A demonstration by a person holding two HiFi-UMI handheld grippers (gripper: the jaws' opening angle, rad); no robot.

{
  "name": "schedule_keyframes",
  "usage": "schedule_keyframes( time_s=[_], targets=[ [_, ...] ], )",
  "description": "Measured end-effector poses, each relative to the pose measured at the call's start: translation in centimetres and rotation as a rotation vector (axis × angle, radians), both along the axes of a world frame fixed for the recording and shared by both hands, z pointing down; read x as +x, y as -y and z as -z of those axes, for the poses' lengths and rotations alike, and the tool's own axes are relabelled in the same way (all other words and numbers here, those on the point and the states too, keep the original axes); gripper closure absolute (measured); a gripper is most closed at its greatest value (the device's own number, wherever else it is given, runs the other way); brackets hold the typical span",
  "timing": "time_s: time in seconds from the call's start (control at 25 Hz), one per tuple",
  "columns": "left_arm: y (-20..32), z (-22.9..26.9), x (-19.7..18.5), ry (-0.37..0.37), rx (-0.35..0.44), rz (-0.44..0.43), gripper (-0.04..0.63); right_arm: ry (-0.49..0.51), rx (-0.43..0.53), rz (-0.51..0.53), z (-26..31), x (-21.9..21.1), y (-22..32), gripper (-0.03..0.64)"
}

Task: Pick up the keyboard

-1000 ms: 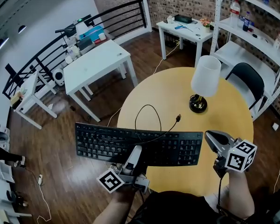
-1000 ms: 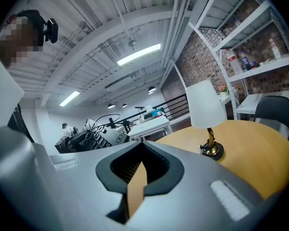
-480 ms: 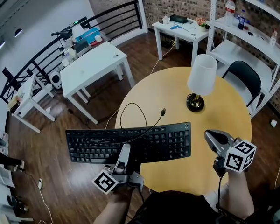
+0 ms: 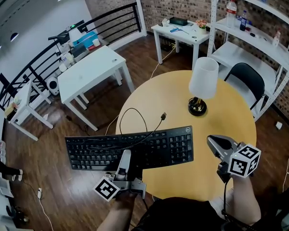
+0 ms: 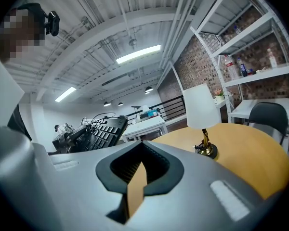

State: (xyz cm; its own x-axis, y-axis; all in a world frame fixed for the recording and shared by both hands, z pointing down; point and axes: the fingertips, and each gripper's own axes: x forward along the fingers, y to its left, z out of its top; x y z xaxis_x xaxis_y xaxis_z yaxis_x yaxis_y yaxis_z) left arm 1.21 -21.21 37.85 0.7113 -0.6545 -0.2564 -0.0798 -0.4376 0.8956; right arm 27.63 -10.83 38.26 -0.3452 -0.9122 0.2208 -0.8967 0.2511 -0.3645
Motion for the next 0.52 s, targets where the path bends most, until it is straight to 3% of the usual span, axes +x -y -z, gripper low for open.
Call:
schedule_keyframes(
  time_s=[0.52],
  targets=[
    [-0.3,-0.23,-0.08,0.005,-0.011,-0.009,0.293,0.0,-0.019,0.01,-0.41,-0.29,-0.37,0.617]
  ],
)
